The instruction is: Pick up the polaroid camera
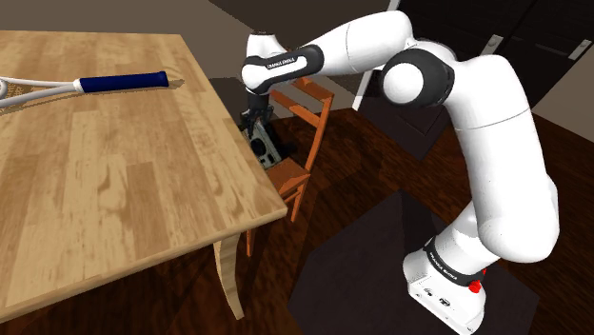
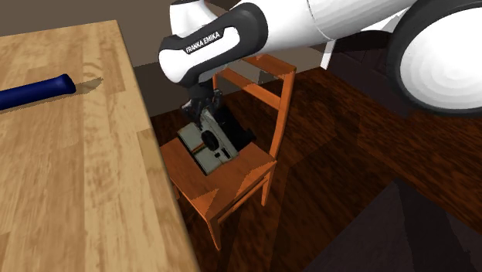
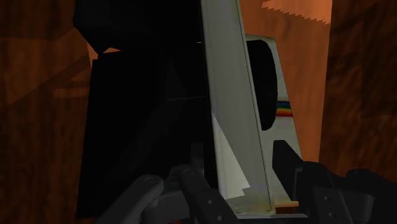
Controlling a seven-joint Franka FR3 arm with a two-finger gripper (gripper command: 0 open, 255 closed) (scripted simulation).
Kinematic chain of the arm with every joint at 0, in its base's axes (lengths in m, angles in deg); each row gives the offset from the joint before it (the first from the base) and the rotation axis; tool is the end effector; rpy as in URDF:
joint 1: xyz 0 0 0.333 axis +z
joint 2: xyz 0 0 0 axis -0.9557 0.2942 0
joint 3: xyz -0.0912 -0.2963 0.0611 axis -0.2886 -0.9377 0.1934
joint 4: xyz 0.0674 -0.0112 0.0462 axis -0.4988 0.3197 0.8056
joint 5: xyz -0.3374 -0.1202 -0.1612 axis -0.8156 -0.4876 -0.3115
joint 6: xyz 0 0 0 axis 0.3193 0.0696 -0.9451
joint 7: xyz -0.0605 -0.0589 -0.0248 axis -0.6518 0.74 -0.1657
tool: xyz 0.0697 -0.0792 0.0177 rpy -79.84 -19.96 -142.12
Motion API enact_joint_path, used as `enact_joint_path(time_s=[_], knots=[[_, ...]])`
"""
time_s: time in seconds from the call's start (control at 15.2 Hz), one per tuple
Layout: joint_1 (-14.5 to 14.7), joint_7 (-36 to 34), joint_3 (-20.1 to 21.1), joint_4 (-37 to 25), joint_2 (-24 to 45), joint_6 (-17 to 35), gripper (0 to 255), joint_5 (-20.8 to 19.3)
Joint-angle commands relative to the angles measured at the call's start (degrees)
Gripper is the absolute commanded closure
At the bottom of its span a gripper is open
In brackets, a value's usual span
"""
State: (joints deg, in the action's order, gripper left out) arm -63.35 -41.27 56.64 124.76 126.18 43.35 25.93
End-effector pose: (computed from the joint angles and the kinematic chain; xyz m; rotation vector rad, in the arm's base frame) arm 0.7329 0.1375 0.2493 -3.1221 -0.1682 0.0254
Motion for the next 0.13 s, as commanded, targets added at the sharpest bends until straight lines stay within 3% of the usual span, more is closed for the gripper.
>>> enact_joint_path(time_s=[0.0, 0.07], knots=[[-0.02, 0.02, -0.01, -0.55, -0.41, -0.64, 255, -0.01], [-0.02, 0.02, -0.01, -0.56, -0.4, -0.64, 255, -0.01]])
